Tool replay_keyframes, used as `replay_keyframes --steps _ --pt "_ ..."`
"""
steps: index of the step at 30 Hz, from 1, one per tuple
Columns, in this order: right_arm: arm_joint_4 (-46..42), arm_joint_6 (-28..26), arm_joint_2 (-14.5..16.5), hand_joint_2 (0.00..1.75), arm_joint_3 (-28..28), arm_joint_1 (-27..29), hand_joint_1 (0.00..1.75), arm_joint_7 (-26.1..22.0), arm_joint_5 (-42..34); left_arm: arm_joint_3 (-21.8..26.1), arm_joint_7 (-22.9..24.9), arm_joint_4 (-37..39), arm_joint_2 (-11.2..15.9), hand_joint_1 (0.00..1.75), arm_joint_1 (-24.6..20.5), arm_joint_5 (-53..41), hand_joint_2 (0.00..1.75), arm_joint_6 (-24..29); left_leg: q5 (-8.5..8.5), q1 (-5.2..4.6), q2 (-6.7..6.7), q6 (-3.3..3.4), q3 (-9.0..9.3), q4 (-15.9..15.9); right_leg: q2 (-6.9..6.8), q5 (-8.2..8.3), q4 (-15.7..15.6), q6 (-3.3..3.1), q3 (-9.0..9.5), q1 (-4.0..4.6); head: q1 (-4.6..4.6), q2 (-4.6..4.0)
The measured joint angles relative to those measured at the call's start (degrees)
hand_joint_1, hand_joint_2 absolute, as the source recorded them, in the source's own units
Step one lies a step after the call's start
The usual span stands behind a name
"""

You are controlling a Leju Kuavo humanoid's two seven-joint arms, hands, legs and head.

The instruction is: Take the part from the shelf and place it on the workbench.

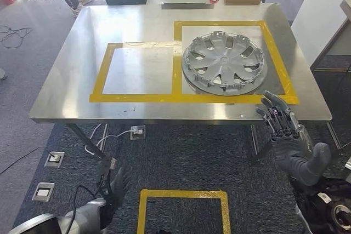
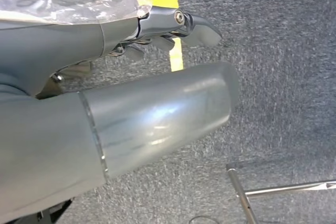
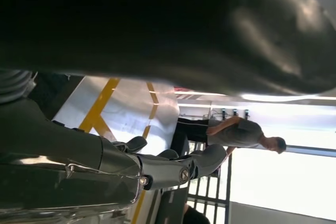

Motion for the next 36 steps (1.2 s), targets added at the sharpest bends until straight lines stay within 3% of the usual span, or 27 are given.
replay_keyframes --steps 2,3,6,7,9,11,12,13,14,15,17,19,21,22,24,26,27,28,29,31,33,34,36 --pt "-0.2 0.0 0.0 0.00 -0.1 0.0 0.00 0.0 0.0 0.0 0.0 0.0 -0.1 0.00 -0.2 -0.1 0.00 0.0 1.08 0.11 -0.18 -0.01 5.16 -8.0 0.02 0.44 0.9 0.64 -1.21 -0.02 -0.17 0.00" --pt "-0.3 0.1 0.0 0.00 -0.2 0.0 0.00 0.0 0.0 0.0 0.0 0.0 -0.1 0.00 -0.3 -0.1 0.00 0.0 0.89 0.01 -0.31 0.24 6.40 -10.3 0.03 0.67 1.2 1.00 -1.62 0.02 -0.19 0.00" --pt "-0.3 0.1 -0.1 0.00 -0.4 0.1 0.00 0.1 0.0 0.0 0.2 0.0 -0.2 0.00 -0.4 -0.1 0.00 0.0 1.36 -0.43 -0.34 1.93 5.93 -11.3 0.16 1.13 1.7 2.20 -2.46 -0.31 0.12 0.00" --pt "-0.4 0.1 -0.2 0.00 -0.5 0.2 0.00 0.1 0.0 0.0 0.3 0.0 -0.2 0.00 -0.4 -0.1 0.00 0.0 1.82 -0.49 -0.22 2.66 5.52 -11.4 0.20 0.04 2.7 2.48 -3.03 -0.48 0.28 0.00" --pt "-0.4 0.1 -0.3 0.00 -0.7 0.3 0.00 0.1 0.0 0.0 0.3 0.0 -0.2 0.00 -0.6 -0.2 0.00 0.0 2.81 -0.59 -0.02 3.83 4.54 -11.5 0.21 -4.97 8.3 2.81 -5.21 -0.69 0.67 0.00" --pt "-0.5 0.0 -0.5 0.00 -0.9 0.4 0.00 0.2 0.0 0.0 0.4 0.0 -0.2 0.00 -0.5 -0.2 0.00 0.0 3.73 -0.92 0.01 4.28 3.34 -11.5 0.21 -9.80 16.5 2.99 -7.43 -0.70 0.98 0.00" --pt "-0.5 -0.1 -0.5 0.00 -0.9 0.5 0.00 0.2 0.0 0.0 0.4 0.0 -0.2 0.00 -0.5 -0.2 0.00 0.0 4.19 -1.07 0.02 4.32 2.73 -11.4 0.21 -10.54 19.1 2.98 -7.60 -0.67 1.01 0.00" --pt "-0.5 -0.1 -0.6 0.00 -0.9 0.6 0.00 0.2 0.0 0.0 0.4 0.0 -0.2 0.00 -0.4 -0.2 0.00 0.0 4.64 -1.19 0.01 4.30 2.13 -11.4 0.21 -10.03 19.5 2.86 -6.79 -0.62 1.03 0.00" --pt "-0.5 -0.1 -0.6 0.00 -0.9 0.7 0.00 0.2 0.0 0.0 0.4 0.0 -0.2 0.00 -0.4 -0.2 0.00 0.0 5.08 -1.27 0.01 4.23 1.58 -11.4 0.21 -8.60 17.6 2.65 -4.83 -0.52 1.03 0.00" --pt "-0.5 -0.1 -0.6 0.00 -0.9 0.7 0.00 0.2 0.0 0.0 0.4 0.0 -0.2 0.00 -0.4 -0.2 0.00 0.0 5.49 -1.30 -0.01 4.11 1.14 -11.4 0.23 -6.94 13.7 2.35 -1.90 -0.38 1.03 0.00" --pt "-0.7 -0.1 -0.6 0.00 -0.9 0.6 0.00 0.2 0.0 0.0 0.4 0.0 -0.3 0.00 -0.4 -0.2 0.00 0.0 6.27 -1.40 -0.02 3.63 0.55 -11.3 0.27 -5.60 4.7 1.74 4.06 0.05 0.99 0.00" --pt "-0.9 -0.1 -0.6 0.00 -1.0 0.5 0.00 0.3 0.0 0.0 0.4 0.0 -0.3 0.00 -0.5 -0.2 0.00 0.0 7.18 -1.37 -0.01 2.94 0.29 -11.5 0.34 -5.83 0.5 1.30 6.52 0.44 0.96 0.00" --pt "-1.0 -0.1 -0.6 0.00 -1.0 0.5 0.00 0.3 0.0 0.0 0.4 0.0 -0.3 0.00 -0.4 -0.2 0.00 0.0 7.80 -1.28 -0.03 2.24 0.09 -11.7 0.21 -4.96 -0.1 0.75 6.23 0.43 1.01 0.00" --pt "-1.0 -0.1 -0.6 0.00 -1.0 0.4 0.00 0.3 0.0 0.0 0.4 0.0 -0.2 0.00 -0.4 -0.2 0.00 0.0 6.99 -1.26 -0.06 1.97 -0.36 -11.0 0.11 -4.36 -0.3 0.35 5.86 0.30 1.02 0.00" --pt "-1.0 -0.1 -0.6 0.00 -1.0 0.1 0.00 0.4 0.0 0.0 0.4 0.0 -0.2 0.00 -0.5 -0.2 0.00 0.0 2.34 -1.14 -0.12 1.57 -2.47 -6.0 -0.13 -3.02 -0.6 -0.43 4.71 0.02 0.79 0.00" --pt "-1.0 -0.1 -0.6 0.00 -1.0 -0.1 0.00 0.5 0.0 0.0 0.4 0.0 -0.2 0.00 -0.4 -0.3 0.00 0.0 -2.84 -0.99 -0.12 1.18 -5.21 2.2 -0.16 -1.84 -0.5 -0.76 3.00 0.10 0.45 0.00" --pt "-1.0 -0.1 -0.6 0.00 -1.0 -0.2 0.00 0.6 0.0 0.0 0.4 0.0 -0.2 0.00 -0.4 -0.3 0.00 0.0 -3.71 -0.93 -0.12 1.01 -5.86 5.2 -0.16 -1.29 -0.4 -0.71 2.15 0.12 0.42 0.00" --pt "-1.0 -0.2 -0.6 0.00 -1.0 -0.3 0.00 0.7 0.0 0.0 0.4 0.0 -0.2 0.00 -0.4 -0.3 0.00 0.0 -3.27 -0.88 -0.11 0.89 -5.64 6.5 -0.15 -0.78 -0.3 -0.64 1.31 0.13 0.36 0.00" --pt "-1.0 -0.2 -0.6 0.00 -1.0 -0.4 0.00 0.7 0.0 0.0 0.5 0.0 -0.2 0.00 -0.4 -0.3 0.00 0.0 -1.79 -0.81 -0.11 0.85 -4.30 5.5 -0.15 -0.35 0.0 -0.53 0.51 0.13 0.28 0.00" --pt "-1.0 -0.2 -0.6 0.00 -1.0 -0.5 0.00 0.7 0.0 0.0 0.5 0.0 -0.2 0.00 -0.5 -0.3 0.00 0.0 0.95 -0.70 -0.10 0.97 1.27 -2.0 -0.15 0.33 0.6 -0.14 -0.92 0.18 0.06 0.00" --pt "-1.0 -0.2 -0.6 0.00 -1.0 -0.8 0.00 0.7 0.0 0.0 0.4 0.0 -0.2 0.00 -0.7 -0.2 0.00 0.0 1.39 -0.85 -0.18 1.54 5.84 -9.2 -0.17 0.90 1.3 0.40 -1.83 0.31 0.06 0.00" --pt "-1.0 -0.2 -0.6 0.00 -1.0 -0.9 0.00 0.7 -0.1 0.0 0.5 0.0 -0.2 0.00 -0.8 -0.2 0.00 0.0 1.15 -1.00 -0.24 1.85 6.61 -10.7 -0.17 1.20 1.5 0.72 -2.08 0.33 0.08 0.00" --pt "-1.0 -0.2 -0.6 0.00 -0.9 -1.3 0.00 0.8 -0.2 0.0 0.5 0.0 -0.1 0.00 -0.8 0.1 0.00 0.0 1.68 -1.06 -0.18 2.70 6.15 -11.1 -0.08 1.63 1.7 1.40 -2.47 0.14 0.21 0.00"
